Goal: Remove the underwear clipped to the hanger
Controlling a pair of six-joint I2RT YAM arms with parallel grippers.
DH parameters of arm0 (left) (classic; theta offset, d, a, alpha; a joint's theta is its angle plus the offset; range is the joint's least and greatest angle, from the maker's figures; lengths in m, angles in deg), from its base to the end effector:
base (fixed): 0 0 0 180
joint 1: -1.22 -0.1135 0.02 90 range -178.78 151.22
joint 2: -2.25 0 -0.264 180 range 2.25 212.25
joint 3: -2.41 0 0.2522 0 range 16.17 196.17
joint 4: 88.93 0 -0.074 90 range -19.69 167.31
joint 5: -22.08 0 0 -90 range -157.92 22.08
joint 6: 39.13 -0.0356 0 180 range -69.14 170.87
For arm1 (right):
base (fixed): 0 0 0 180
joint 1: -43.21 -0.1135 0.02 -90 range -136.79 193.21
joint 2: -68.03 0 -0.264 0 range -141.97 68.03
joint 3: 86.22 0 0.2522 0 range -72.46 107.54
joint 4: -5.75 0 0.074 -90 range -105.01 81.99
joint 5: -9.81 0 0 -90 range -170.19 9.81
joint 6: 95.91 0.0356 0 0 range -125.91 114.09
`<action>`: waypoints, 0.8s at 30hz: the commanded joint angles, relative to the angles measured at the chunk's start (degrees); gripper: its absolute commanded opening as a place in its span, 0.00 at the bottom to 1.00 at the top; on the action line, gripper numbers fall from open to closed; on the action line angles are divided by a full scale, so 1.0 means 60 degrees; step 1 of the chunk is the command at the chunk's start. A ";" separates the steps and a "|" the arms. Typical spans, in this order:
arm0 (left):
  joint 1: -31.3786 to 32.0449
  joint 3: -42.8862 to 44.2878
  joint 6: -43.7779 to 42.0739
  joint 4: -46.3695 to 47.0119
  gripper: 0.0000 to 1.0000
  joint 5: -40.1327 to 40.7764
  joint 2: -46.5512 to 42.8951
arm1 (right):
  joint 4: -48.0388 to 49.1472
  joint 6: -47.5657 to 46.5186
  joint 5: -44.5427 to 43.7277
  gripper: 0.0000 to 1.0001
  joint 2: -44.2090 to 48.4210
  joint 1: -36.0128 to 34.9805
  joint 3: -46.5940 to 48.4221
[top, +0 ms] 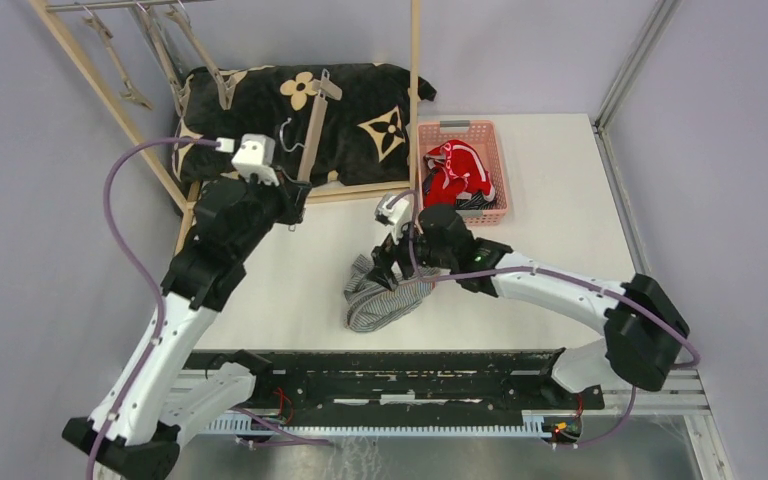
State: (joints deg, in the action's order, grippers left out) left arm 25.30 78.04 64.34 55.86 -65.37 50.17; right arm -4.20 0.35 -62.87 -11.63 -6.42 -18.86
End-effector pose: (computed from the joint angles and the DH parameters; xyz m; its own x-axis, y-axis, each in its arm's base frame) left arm 0.1604 -0.0699 0.4124 -0.2015 -0.1649 -0.9655 0.3295 0.9169 -0.2253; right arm 0.1985 0.2499 0.2786 -0.3426 -0.2422 -0.9077 -0.8737 0.4374 0.2130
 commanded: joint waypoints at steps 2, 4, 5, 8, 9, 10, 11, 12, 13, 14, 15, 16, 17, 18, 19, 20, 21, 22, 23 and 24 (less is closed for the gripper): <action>-0.0027 0.1388 -0.0566 -0.0264 0.03 0.0309 0.1070 | -0.0834 -0.0445 -0.0933 0.96 -0.1099 -0.0226 -0.0089; -0.0033 0.1798 -0.0628 -0.0350 0.03 0.0183 0.1457 | -0.0915 -0.0374 -0.0815 1.00 -0.1524 -0.0314 0.0024; -0.0031 0.1975 -0.0647 -0.0389 0.03 0.0195 0.1594 | -0.0969 -0.0361 -0.0746 1.00 -0.1732 -0.0346 0.0094; -0.0040 0.2442 -0.0792 -0.0586 0.03 0.0446 0.1884 | -0.1477 -0.0477 -0.0380 1.00 -0.2510 -0.0404 0.0564; -0.0039 0.2636 -0.0857 -0.0687 0.03 0.0530 0.1992 | -0.1783 -0.0542 -0.0325 1.00 -0.2847 -0.0441 0.0795; -0.0039 0.2830 -0.0921 -0.0825 0.03 0.0579 0.2114 | -0.2055 -0.0609 -0.0379 1.00 -0.3168 -0.0508 0.1024; -0.0035 0.3080 -0.0982 -0.0974 0.03 0.0596 0.2257 | -0.2282 -0.0700 -0.0426 1.00 -0.3462 -0.0583 0.1219; -0.0044 0.3312 -0.1050 -0.1126 0.03 0.0595 0.2385 | -0.2456 -0.0763 -0.0519 1.00 -0.3736 -0.0656 0.1348; -0.0039 0.3481 -0.1106 -0.1242 0.03 0.0619 0.2549 | -0.2553 -0.0809 -0.0584 1.00 -0.3978 -0.0713 0.1437; -0.0037 0.3622 -0.1157 -0.1319 0.03 0.0689 0.2648 | -0.2628 -0.0829 -0.0600 1.00 -0.4210 -0.0766 0.1488; -0.0044 0.3734 -0.1185 -0.1381 0.03 0.0766 0.2716 | -0.2670 -0.0837 -0.0620 1.00 -0.4382 -0.0798 0.1520; -0.0043 0.3824 -0.1229 -0.1428 0.03 0.0852 0.2797 | -0.2679 -0.0807 -0.0725 1.00 -0.4554 -0.0828 0.1537; -0.0036 0.3903 -0.1253 -0.1499 0.03 0.0986 0.2870 | -0.2717 -0.0796 -0.0778 0.98 -0.4707 -0.0839 0.1558; -0.0051 0.3999 -0.1267 -0.1571 0.03 0.1142 0.2945 | -0.2820 -0.0809 -0.0831 0.92 -0.4843 -0.0851 0.1593; -0.0048 0.4121 -0.1285 -0.1655 0.03 0.1308 0.3040 | -0.2965 -0.0813 -0.0922 0.83 -0.5009 -0.0847 0.1728; -0.0049 0.4230 -0.1272 -0.1751 0.03 0.1533 0.3144 | -0.3170 -0.0835 -0.0995 0.73 -0.5168 -0.0852 0.1882; -0.0053 0.4344 -0.1265 -0.1815 0.03 0.1672 0.3243 | -0.3360 -0.0858 -0.1001 0.59 -0.5313 -0.0855 0.2068; -0.0057 0.4443 -0.1275 -0.1859 0.03 0.1716 0.3323 | -0.3494 -0.0869 -0.1023 0.44 -0.5449 -0.0848 0.2212; -0.0048 0.4510 -0.1290 -0.1876 0.03 0.1758 0.3399 | -0.3555 -0.0817 -0.1109 0.25 -0.5475 -0.0847 0.2316; -0.0056 0.4582 -0.1293 -0.1889 0.03 0.1760 0.3485 | -0.3549 -0.0774 -0.1181 0.07 -0.5434 -0.0847 0.2353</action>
State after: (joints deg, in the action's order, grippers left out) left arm 25.30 101.45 59.49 44.40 -58.18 69.89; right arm -18.75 -5.01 -68.34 -40.74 -11.10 -6.16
